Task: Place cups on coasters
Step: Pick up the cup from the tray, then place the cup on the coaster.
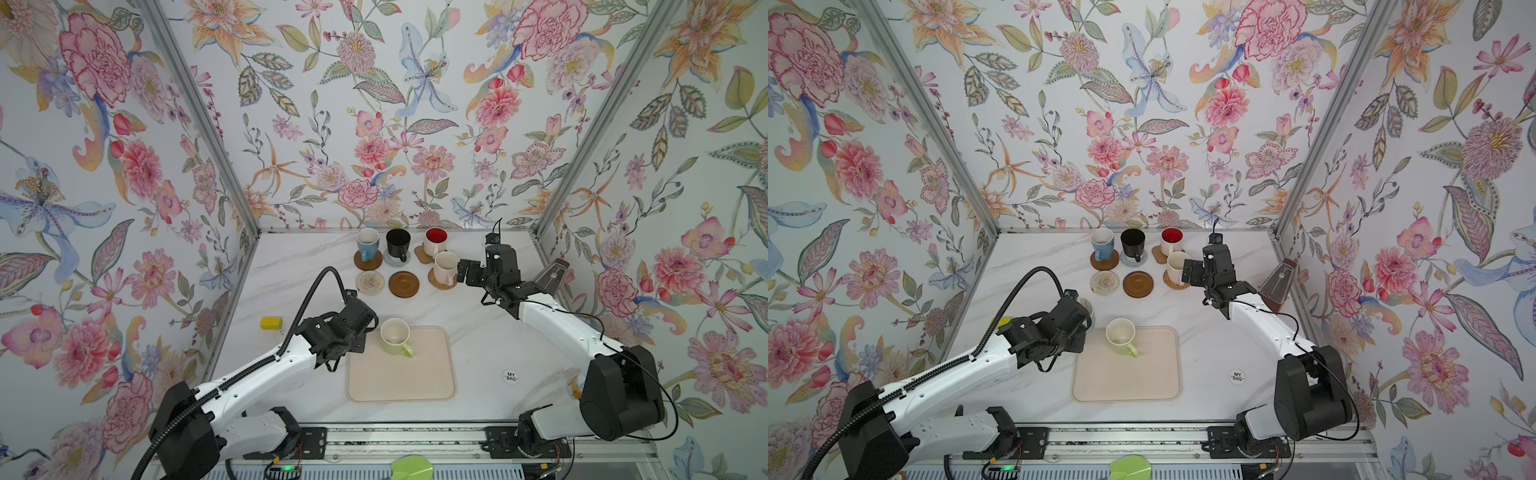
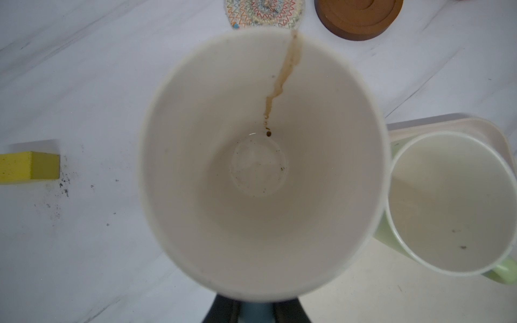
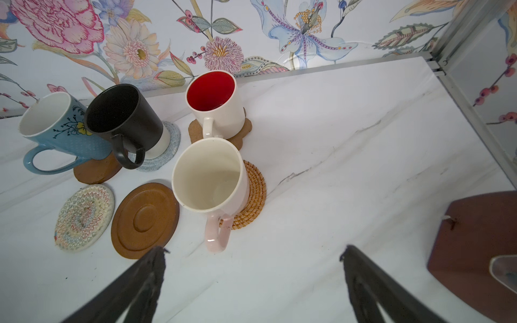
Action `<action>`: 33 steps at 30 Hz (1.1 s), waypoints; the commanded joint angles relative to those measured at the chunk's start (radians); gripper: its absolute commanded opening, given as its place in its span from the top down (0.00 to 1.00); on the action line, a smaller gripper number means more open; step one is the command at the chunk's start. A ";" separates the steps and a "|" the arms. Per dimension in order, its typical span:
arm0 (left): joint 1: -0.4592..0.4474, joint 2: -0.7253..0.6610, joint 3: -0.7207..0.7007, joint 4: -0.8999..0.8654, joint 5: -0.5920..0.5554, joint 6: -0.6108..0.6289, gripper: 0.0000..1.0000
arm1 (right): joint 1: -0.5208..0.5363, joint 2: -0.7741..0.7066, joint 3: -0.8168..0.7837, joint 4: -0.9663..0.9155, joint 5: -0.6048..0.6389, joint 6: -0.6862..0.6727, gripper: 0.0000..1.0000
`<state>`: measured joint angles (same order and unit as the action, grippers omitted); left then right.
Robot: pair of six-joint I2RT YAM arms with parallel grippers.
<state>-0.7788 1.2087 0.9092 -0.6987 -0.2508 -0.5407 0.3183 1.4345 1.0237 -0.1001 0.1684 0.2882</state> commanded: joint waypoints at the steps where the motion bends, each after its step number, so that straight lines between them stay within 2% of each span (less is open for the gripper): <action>1: 0.039 0.013 0.056 0.081 -0.032 0.063 1.00 | -0.009 -0.026 -0.018 -0.003 0.008 0.006 0.01; 5: 0.097 0.045 0.072 0.135 0.017 0.101 1.00 | -0.010 -0.036 -0.020 -0.014 0.007 0.005 0.01; 12: 0.168 0.142 0.142 0.195 0.035 0.182 1.00 | -0.016 -0.079 -0.028 -0.029 0.003 0.003 0.01; 20: 0.224 0.289 0.249 0.244 0.065 0.245 1.00 | -0.021 -0.093 -0.022 -0.040 -0.006 0.000 0.01; 33: 0.274 0.515 0.406 0.286 0.130 0.278 1.00 | -0.030 -0.088 -0.017 -0.039 -0.020 -0.001 0.01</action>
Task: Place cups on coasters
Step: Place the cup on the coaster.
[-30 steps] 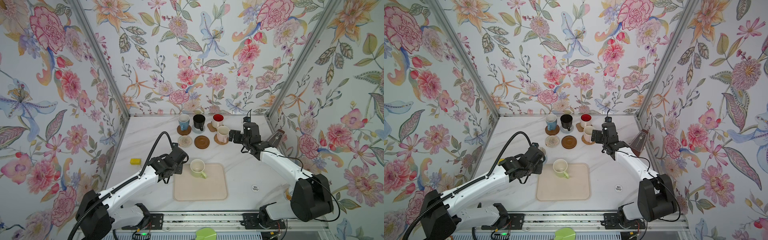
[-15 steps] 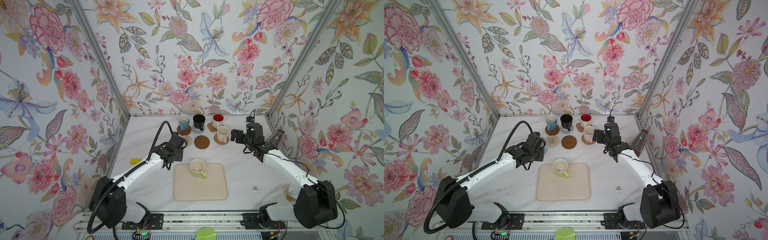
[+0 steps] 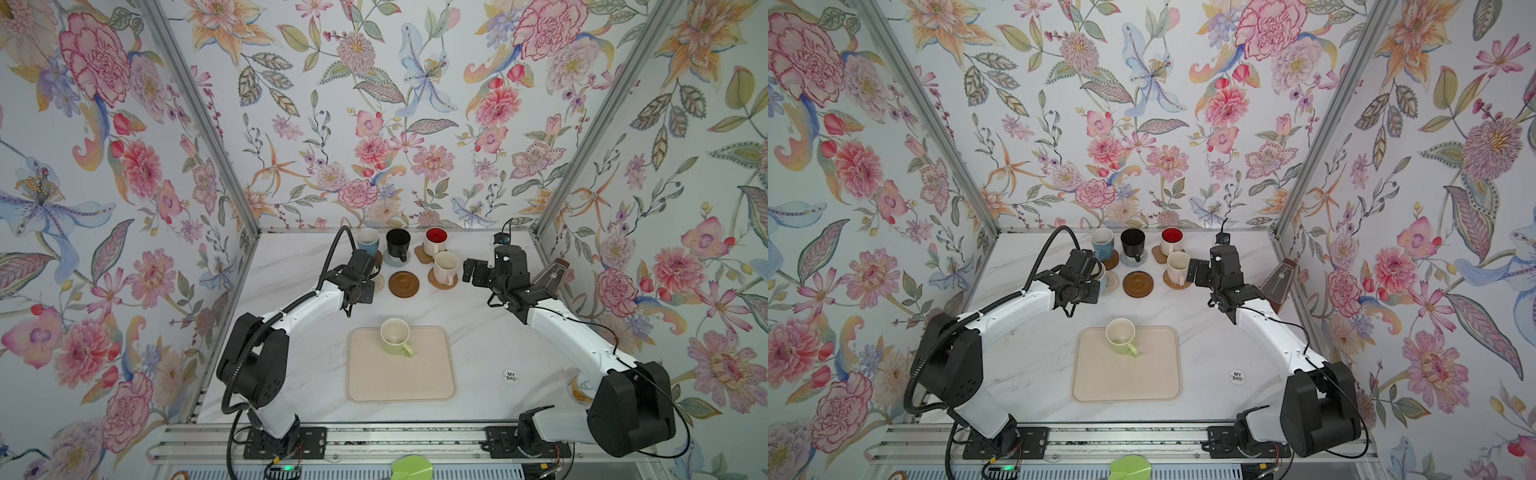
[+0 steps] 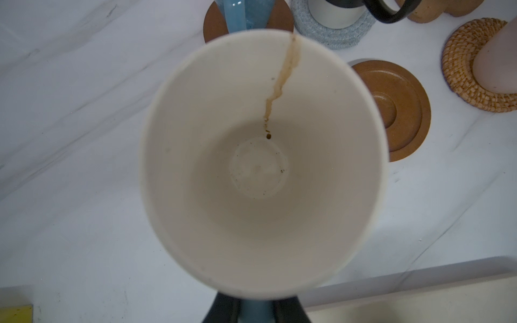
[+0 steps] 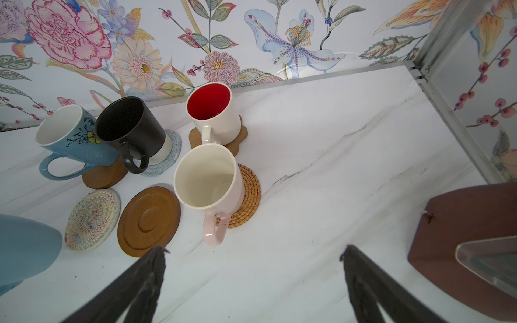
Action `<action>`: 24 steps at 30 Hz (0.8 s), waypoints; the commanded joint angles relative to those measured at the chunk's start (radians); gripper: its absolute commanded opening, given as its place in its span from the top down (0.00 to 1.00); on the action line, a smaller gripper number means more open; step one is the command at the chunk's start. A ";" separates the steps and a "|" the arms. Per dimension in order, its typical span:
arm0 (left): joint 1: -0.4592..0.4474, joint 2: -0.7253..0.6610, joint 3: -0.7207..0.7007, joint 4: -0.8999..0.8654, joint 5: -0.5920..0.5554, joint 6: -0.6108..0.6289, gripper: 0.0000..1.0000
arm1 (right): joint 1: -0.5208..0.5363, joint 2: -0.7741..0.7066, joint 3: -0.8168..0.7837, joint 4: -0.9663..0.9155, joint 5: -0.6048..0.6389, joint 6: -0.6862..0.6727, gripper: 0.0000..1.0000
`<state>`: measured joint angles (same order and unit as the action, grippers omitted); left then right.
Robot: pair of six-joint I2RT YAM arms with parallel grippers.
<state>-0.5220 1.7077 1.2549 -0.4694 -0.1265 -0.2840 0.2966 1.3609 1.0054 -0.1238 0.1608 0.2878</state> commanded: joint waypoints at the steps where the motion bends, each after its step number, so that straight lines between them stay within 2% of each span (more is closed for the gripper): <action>1: 0.019 0.027 0.065 0.059 0.009 0.022 1.00 | -0.008 -0.014 0.001 -0.016 -0.015 -0.001 0.01; 24: 0.056 0.184 0.205 0.057 0.055 0.031 1.00 | -0.020 0.014 0.009 -0.014 -0.032 -0.001 0.01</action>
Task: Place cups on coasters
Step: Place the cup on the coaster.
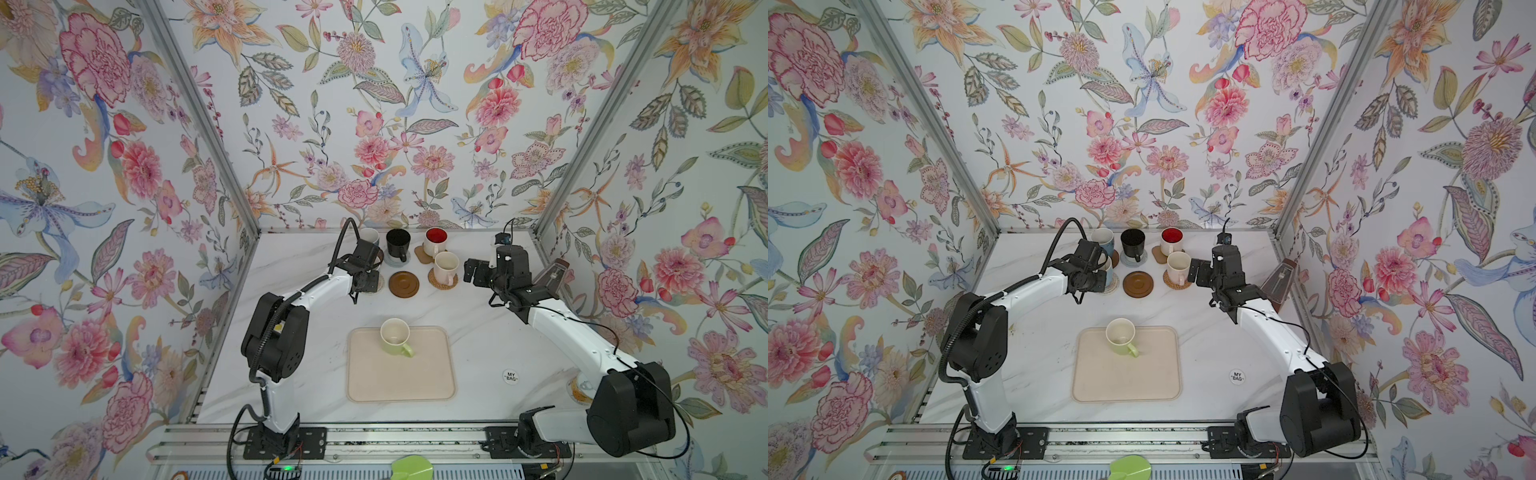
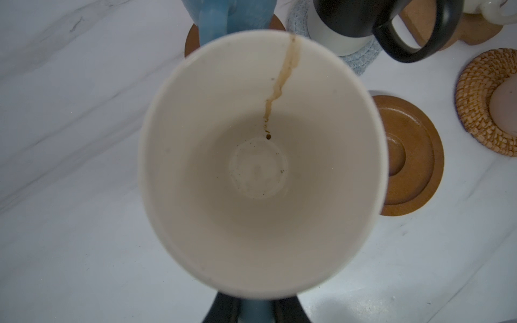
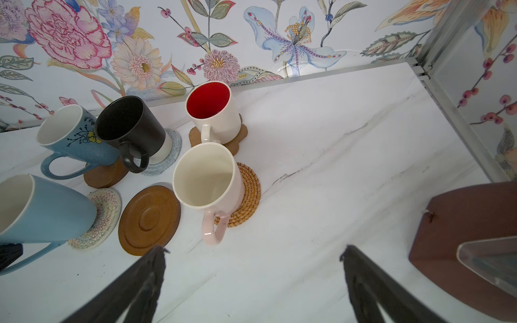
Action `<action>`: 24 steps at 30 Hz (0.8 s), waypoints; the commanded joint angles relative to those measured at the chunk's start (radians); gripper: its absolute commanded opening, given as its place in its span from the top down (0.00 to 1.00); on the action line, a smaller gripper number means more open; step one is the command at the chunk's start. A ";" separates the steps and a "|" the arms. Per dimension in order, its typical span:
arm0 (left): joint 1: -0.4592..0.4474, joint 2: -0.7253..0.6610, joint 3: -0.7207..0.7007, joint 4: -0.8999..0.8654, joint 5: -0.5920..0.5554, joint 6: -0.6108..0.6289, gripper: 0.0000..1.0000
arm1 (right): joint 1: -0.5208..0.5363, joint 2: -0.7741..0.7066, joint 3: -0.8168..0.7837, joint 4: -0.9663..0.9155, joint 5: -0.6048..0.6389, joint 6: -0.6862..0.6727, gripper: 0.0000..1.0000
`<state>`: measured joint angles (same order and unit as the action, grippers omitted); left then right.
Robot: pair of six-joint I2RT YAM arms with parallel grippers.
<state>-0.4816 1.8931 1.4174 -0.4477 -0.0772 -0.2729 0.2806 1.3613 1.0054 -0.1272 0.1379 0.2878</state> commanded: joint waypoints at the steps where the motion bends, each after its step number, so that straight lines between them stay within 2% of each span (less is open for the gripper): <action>1: 0.014 0.001 0.044 0.034 0.008 0.020 1.00 | -0.005 0.015 0.009 -0.010 -0.011 0.000 0.01; 24: 0.025 0.060 0.070 0.005 0.037 0.008 1.00 | -0.008 0.038 0.027 -0.005 -0.019 0.004 0.01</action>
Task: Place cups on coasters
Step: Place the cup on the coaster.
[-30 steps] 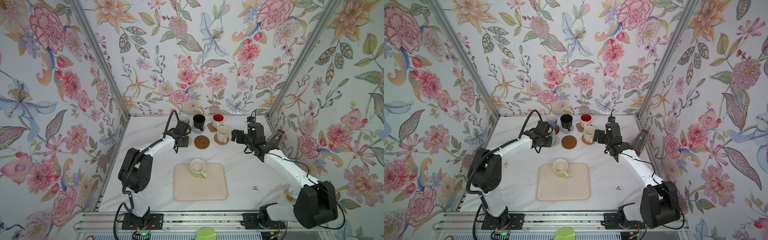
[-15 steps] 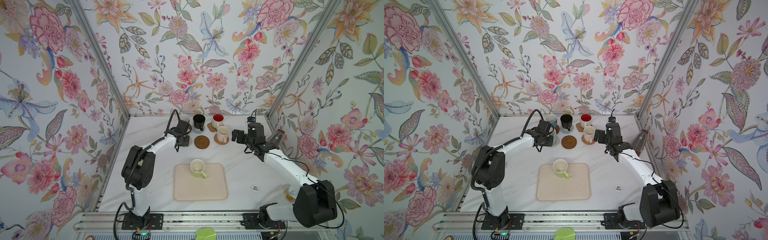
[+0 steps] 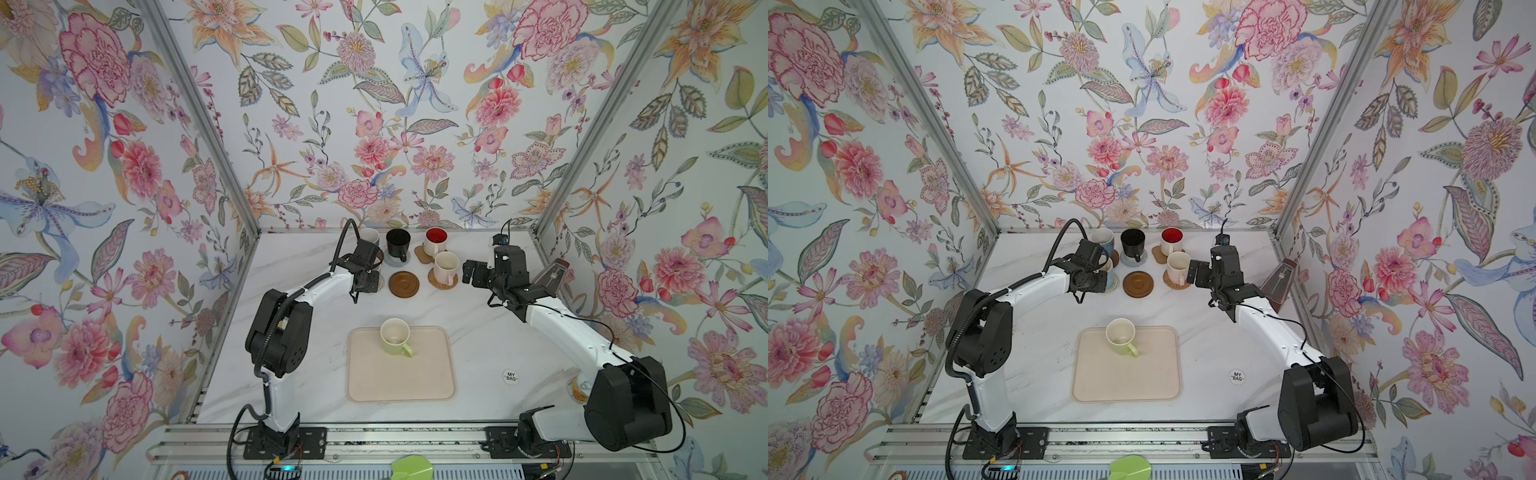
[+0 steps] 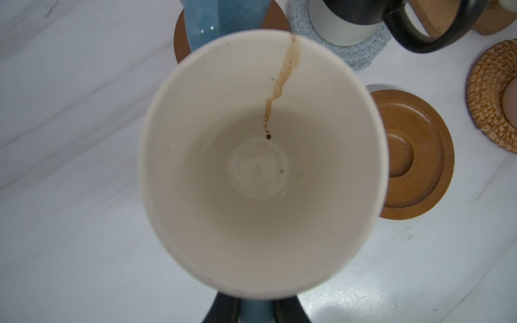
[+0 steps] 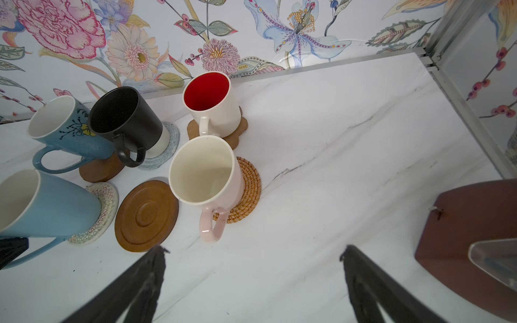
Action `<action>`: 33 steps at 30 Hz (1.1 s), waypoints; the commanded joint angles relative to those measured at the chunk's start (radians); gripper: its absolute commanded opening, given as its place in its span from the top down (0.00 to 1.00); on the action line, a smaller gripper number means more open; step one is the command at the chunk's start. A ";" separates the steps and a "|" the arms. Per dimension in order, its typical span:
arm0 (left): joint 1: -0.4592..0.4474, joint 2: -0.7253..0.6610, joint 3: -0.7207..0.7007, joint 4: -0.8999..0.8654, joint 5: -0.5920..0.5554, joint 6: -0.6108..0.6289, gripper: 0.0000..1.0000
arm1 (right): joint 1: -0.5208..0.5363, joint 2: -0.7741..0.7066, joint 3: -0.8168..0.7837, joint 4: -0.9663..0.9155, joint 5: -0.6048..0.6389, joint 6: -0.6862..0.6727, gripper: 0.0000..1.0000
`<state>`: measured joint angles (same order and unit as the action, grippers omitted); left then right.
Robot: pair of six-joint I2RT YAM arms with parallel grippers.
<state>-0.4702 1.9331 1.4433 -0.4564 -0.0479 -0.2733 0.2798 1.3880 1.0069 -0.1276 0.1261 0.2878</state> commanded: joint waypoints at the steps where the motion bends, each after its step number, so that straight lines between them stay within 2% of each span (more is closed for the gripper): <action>1: 0.013 0.024 0.050 0.008 0.010 0.008 1.00 | -0.006 0.012 0.025 -0.004 -0.007 0.003 0.01; 4: 0.013 0.023 0.051 0.004 0.012 0.009 1.00 | -0.006 0.013 0.025 -0.004 -0.008 0.004 0.01; 10: 0.013 0.019 0.051 0.000 0.011 0.007 0.86 | -0.006 0.014 0.026 -0.004 -0.008 0.004 0.01; 24: 0.014 0.021 0.059 -0.013 0.008 0.009 0.62 | -0.007 0.017 0.026 0.000 -0.012 0.007 0.01; 33: 0.013 0.002 0.046 -0.003 0.012 0.010 0.42 | -0.007 0.017 0.030 0.004 -0.014 0.007 0.01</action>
<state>-0.4664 1.9434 1.4734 -0.4583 -0.0326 -0.2752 0.2798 1.3952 1.0077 -0.1276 0.1188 0.2878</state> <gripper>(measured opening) 0.568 0.992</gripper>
